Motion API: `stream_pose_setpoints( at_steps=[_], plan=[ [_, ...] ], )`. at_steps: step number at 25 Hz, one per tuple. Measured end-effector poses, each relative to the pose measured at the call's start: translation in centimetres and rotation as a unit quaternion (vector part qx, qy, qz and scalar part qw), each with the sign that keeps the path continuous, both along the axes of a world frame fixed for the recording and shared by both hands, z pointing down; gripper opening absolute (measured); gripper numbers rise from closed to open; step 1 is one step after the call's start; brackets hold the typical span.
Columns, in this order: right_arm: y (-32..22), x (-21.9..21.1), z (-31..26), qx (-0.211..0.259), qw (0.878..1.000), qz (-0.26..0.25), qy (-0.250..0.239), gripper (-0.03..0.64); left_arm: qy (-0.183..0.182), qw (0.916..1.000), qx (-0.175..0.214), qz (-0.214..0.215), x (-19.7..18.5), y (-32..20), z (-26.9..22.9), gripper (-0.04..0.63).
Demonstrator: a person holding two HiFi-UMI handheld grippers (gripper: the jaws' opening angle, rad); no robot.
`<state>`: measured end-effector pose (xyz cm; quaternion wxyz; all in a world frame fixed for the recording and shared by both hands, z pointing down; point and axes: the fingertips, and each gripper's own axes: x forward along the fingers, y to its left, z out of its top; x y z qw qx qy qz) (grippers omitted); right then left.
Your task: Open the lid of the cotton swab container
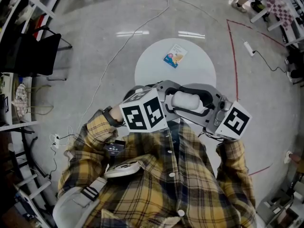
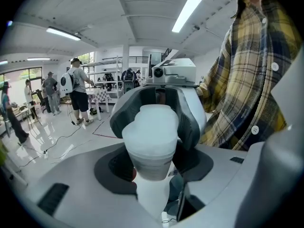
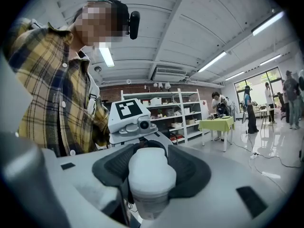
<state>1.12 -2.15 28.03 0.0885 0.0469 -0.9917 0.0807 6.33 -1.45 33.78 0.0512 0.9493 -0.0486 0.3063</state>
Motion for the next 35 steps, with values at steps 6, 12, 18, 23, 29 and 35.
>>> stream_pose_setpoints(
  at_steps=[6, 12, 18, 23, 29, 35],
  plan=[
    [0.0, -0.1, -0.2, -0.007, 1.000, 0.002, -0.001, 0.229, -0.001, 1.0000, 0.004, 0.000, -0.1, 0.1, -0.1, 0.242],
    [0.4, 0.1, 0.2, -0.038, 0.999, -0.023, -0.009, 0.222, -0.022, 0.9992, 0.028, 0.016, -0.1, 0.6, 0.8, 0.239],
    [0.6, 0.0, 0.5, -0.089, 0.996, -0.029, -0.008, 0.225, -0.010, 0.9997, 0.007, 0.023, -0.2, 1.3, 0.9, 0.239],
    [0.2, 0.2, 0.4, -0.114, 0.993, -0.024, -0.011, 0.246, -0.009, 0.9997, 0.010, 0.022, 0.0, 1.2, 0.8, 0.239],
    [-1.0, 0.7, -0.9, -0.143, 0.988, 0.010, -0.052, 0.253, -0.013, 0.9995, 0.015, 0.024, 0.0, 1.1, 0.9, 0.239],
    [-3.9, 1.8, -1.7, -0.140, 0.985, 0.068, -0.074, 0.205, -0.018, 0.9992, 0.008, 0.035, 0.3, 1.9, 1.8, 0.239]
  ],
)
